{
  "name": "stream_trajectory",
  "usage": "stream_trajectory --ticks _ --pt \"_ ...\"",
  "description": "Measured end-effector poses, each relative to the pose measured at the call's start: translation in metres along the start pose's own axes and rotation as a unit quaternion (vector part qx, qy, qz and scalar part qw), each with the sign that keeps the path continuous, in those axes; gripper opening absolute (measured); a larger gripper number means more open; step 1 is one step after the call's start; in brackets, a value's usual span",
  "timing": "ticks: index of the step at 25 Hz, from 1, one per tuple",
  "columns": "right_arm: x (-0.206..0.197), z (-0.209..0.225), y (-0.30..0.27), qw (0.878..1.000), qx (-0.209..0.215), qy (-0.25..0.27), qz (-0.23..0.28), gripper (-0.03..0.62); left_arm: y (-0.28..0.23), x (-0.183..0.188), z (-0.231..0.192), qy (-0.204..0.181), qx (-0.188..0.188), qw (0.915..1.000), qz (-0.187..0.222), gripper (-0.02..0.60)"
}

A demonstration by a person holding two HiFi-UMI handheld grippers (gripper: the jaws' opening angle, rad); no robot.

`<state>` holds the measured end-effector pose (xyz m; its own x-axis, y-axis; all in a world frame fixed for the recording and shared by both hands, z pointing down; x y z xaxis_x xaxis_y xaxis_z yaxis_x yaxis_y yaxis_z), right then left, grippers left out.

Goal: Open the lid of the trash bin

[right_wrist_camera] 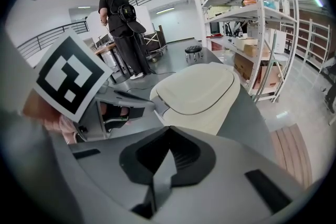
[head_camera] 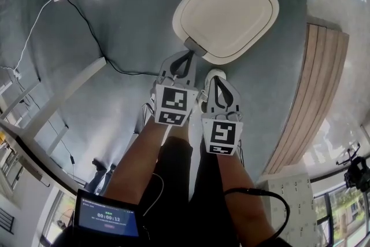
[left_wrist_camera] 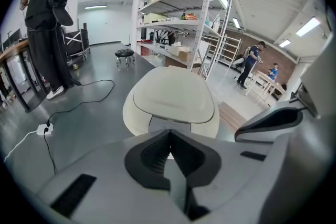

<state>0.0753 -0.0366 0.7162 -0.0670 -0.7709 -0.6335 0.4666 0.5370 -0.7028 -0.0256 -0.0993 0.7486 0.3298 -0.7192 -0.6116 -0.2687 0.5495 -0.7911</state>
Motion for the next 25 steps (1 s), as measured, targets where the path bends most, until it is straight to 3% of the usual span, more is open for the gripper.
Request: stream_trajectory --ticks 10,16,25 --pt "0.0028 -0.0024 -0.0036 1.0 0.002 -0.008 0.004 0.0 -0.0013 0.0023 0.0022 0.027 0.0 0.9995 -0.018 -0.002" --pt "0.0014 -0.0013 -0.0051 1.0 0.0 -0.013 0.005 0.0 -0.0003 0.0007 0.0035 0.01 0.005 0.9999 -0.011 -0.002" --pt "0.0026 -0.0045 -0.0072 1.0 -0.001 -0.012 0.009 0.0 -0.0012 0.0003 0.0017 0.019 0.001 0.9997 -0.019 -0.002"
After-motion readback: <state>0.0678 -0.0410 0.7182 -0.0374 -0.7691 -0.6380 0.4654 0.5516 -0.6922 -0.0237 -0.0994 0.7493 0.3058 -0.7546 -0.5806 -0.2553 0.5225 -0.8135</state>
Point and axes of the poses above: the fingertips, and each gripper's own axes: y backward along the fingers, z to its right, x out of its top, the point moved 6 cm from there along y, backward along the fingers, and after that the axes turned 9 degrees about x, right-handed, at the moved point
